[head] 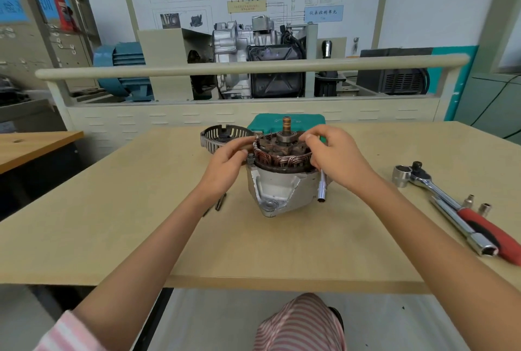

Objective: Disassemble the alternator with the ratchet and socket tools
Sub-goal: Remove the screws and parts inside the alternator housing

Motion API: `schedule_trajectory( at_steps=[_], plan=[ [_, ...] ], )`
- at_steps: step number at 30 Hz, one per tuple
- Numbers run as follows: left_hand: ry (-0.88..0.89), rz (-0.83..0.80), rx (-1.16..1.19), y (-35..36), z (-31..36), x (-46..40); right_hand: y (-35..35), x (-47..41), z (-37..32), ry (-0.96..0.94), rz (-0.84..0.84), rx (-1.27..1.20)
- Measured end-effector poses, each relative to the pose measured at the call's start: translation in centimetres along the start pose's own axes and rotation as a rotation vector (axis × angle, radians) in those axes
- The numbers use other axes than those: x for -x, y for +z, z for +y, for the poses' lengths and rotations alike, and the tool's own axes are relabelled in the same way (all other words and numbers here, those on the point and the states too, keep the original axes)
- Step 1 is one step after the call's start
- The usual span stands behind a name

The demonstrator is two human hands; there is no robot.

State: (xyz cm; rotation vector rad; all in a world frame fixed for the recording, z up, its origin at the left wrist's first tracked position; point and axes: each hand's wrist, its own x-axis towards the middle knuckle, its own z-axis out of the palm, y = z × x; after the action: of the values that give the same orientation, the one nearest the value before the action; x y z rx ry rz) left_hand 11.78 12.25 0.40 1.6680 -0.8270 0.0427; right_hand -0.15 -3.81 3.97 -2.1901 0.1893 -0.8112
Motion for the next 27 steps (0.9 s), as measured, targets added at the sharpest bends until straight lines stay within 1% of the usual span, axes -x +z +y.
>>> schedule_trajectory(
  at_steps=[3,6,8,10,11,13,14,16,19,23,25,27],
  plan=[
    [0.054,0.041,-0.003,0.0,-0.3,0.6,0.3,-0.2,0.2,0.064,0.115,-0.005],
    [0.112,0.140,-0.029,0.0,-0.4,0.8,0.5,-0.2,0.1,0.065,0.193,0.080],
    [0.197,0.175,-0.180,0.0,-0.3,0.6,0.6,-0.2,-0.1,0.036,0.239,0.149],
    [0.290,0.141,-0.359,0.2,0.0,0.3,0.7,-0.2,-0.3,0.013,0.270,0.210],
    [0.311,0.099,-0.376,0.3,0.1,0.3,0.7,-0.3,-0.4,0.004,0.284,0.229],
    [0.308,0.022,-0.314,0.7,0.5,0.5,0.7,-0.4,-0.7,-0.018,0.317,0.252],
    [0.296,0.011,-0.288,0.9,0.6,0.7,0.7,-0.5,-0.9,-0.031,0.338,0.267],
    [0.277,0.027,-0.293,1.2,0.7,1.0,0.6,-0.8,-1.2,-0.064,0.394,0.308],
    [0.295,0.071,-0.358,1.6,0.8,1.2,0.6,-1.3,-1.8,-0.147,0.487,0.387],
    [0.336,0.131,-0.389,2.2,0.8,1.7,0.6,-2.2,-2.6,-0.259,0.508,0.479],
    [0.349,0.160,-0.370,2.4,0.8,1.8,0.6,-2.6,-2.8,-0.306,0.491,0.550],
    [0.356,0.157,-0.359,2.6,1.0,1.9,0.6,-2.9,-2.9,-0.334,0.447,0.615]
  ],
)
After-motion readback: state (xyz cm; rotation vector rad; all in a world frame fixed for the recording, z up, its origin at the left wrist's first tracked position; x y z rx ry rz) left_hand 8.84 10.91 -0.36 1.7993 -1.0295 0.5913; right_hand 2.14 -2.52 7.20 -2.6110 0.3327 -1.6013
